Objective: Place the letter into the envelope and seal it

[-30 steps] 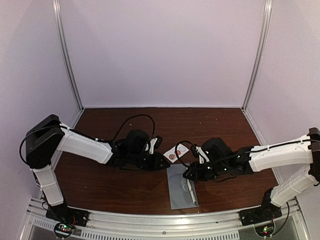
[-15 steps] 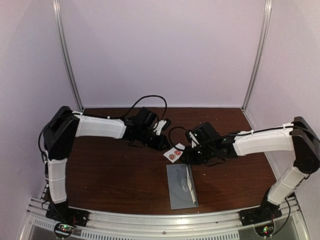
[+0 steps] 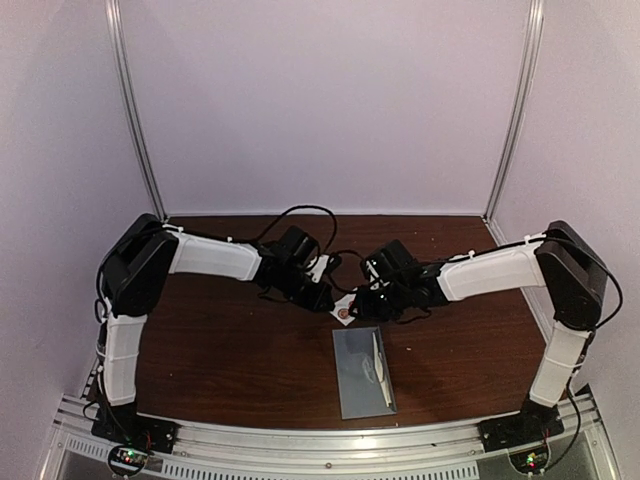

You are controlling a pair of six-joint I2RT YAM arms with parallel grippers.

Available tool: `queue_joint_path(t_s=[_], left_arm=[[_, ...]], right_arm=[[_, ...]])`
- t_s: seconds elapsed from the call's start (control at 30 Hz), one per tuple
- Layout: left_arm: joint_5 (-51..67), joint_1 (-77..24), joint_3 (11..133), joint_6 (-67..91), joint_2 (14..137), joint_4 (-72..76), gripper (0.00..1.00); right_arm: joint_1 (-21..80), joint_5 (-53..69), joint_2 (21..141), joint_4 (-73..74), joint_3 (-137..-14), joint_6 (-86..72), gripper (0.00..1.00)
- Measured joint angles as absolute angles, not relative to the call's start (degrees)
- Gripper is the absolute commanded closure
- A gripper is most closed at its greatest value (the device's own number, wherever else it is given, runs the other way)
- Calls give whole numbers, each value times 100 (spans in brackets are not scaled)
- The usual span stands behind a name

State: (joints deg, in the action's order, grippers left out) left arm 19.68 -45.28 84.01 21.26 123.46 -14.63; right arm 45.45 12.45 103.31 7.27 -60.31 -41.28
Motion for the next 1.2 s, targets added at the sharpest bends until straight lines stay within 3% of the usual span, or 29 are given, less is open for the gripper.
queue_joint_path(t_s=[1.2], left_arm=[[2010, -4504, 8753, 1931, 12807, -1262, 98]], right_arm=[[4307, 1525, 11242, 397, -6536, -4136, 80]])
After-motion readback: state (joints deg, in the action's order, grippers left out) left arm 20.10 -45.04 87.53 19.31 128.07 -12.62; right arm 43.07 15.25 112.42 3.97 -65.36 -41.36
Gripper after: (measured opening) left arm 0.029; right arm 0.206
